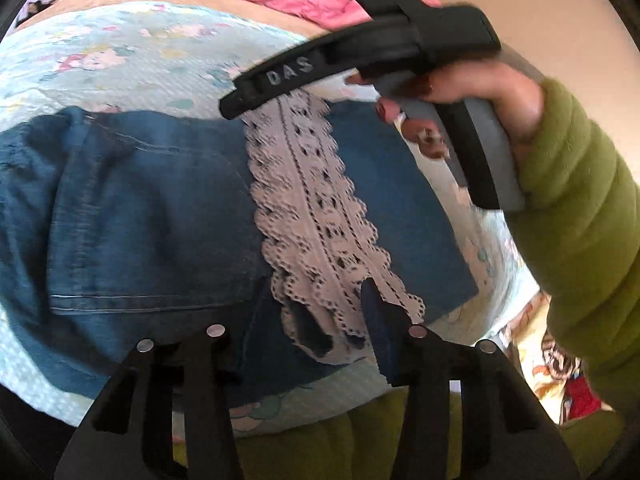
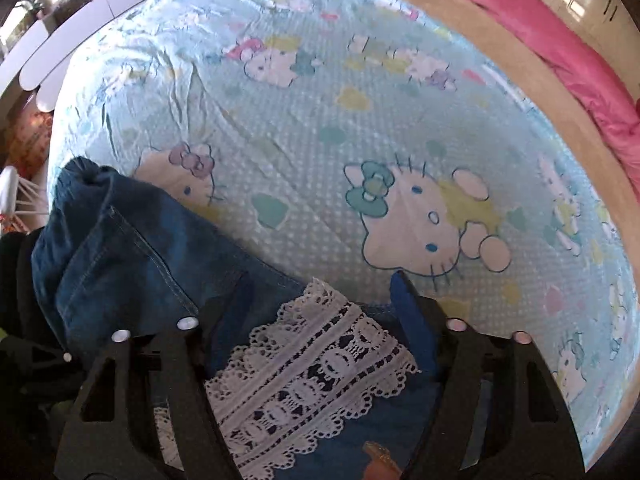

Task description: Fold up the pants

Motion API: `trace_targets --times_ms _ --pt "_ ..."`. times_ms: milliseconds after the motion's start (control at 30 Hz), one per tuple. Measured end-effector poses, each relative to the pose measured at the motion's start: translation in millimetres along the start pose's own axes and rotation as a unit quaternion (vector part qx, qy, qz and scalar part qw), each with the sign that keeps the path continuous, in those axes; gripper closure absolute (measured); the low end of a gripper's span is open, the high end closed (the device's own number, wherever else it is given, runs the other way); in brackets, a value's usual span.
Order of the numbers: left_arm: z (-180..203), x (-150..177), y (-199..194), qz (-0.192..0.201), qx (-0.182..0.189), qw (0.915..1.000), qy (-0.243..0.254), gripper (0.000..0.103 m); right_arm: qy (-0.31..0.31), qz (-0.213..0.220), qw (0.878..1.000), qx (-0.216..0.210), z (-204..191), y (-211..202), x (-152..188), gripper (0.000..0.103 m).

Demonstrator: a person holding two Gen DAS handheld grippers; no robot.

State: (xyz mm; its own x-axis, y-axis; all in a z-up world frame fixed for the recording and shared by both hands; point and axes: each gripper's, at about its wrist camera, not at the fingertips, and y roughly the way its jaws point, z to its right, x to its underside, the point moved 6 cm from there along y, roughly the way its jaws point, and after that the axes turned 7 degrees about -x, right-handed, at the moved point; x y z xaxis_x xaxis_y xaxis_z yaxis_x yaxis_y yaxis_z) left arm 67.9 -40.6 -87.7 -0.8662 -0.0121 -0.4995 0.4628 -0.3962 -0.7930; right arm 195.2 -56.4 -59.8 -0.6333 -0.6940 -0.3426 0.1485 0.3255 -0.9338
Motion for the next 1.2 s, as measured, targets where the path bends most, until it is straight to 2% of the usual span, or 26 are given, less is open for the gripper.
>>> trace_targets --times_ms 33,233,267,300,333,533,700,800,867,900,933,967,1000,1033,1100,1200 --pt "0 1 4 -0.006 -0.003 1.0000 0.001 0.057 -0.005 -0.008 1.000 -0.003 0 3 4 0.065" --pt "-2 1 10 -0.011 -0.008 0.9999 -0.005 0.059 0.001 0.012 1.000 -0.020 1 2 16 0.077" --pt "-1 3 9 -0.011 -0.008 0.9999 -0.004 0.061 -0.001 0.017 1.000 -0.021 -1 -1 16 0.079" --pt "-2 3 8 -0.011 -0.005 0.9999 -0.005 0.073 0.001 0.028 0.999 -0.027 -2 -6 16 0.081" --pt "0 2 9 -0.011 -0.001 0.9999 -0.008 0.077 0.003 0.039 0.999 -0.034 -3 -11 15 0.082" --pt "-1 1 -5 0.001 -0.007 0.9999 -0.009 0.080 -0.020 0.086 0.994 -0.063 -19 -38 2 0.082" --pt "-10 7 -6 -0.004 -0.017 0.9995 -0.027 0.080 -0.052 0.069 0.995 -0.059 -33 -15 -9 0.082" --pt "-9 9 -3 -0.010 -0.016 0.9993 -0.032 0.080 -0.050 0.055 0.996 -0.049 -32 3 -11 0.081" --pt "-9 9 -1 -0.012 -0.015 0.9993 -0.033 0.080 -0.043 0.061 0.996 -0.046 -29 7 -13 0.080" --pt "-10 9 -1 -0.012 -0.015 0.9993 -0.033 0.080 -0.039 0.068 0.996 -0.048 -28 5 -14 0.080" --pt "-9 9 0 -0.012 -0.015 0.9993 -0.033 0.080 -0.035 0.076 0.995 -0.051 -27 1 -14 0.075" --pt "-10 9 1 -0.012 -0.014 0.9993 -0.034 0.080 -0.027 0.088 0.994 -0.057 -26 -8 -15 0.066" --pt "-10 9 1 -0.012 -0.014 0.9993 -0.034 0.079 -0.012 0.114 0.991 -0.067 -21 -23 -15 0.043" --pt "-10 8 1 -0.011 -0.016 0.9993 -0.032 0.079 0.001 0.140 0.987 -0.075 -17 -39 -14 0.038" --pt "-11 8 -2 -0.007 -0.024 0.9994 -0.023 0.079 0.020 0.176 0.982 -0.070 -8 -65 -7 0.038" --pt "-5 7 0 -0.005 -0.026 0.9995 -0.018 0.079 0.025 0.204 0.978 -0.041 -2 -92 15 0.038"
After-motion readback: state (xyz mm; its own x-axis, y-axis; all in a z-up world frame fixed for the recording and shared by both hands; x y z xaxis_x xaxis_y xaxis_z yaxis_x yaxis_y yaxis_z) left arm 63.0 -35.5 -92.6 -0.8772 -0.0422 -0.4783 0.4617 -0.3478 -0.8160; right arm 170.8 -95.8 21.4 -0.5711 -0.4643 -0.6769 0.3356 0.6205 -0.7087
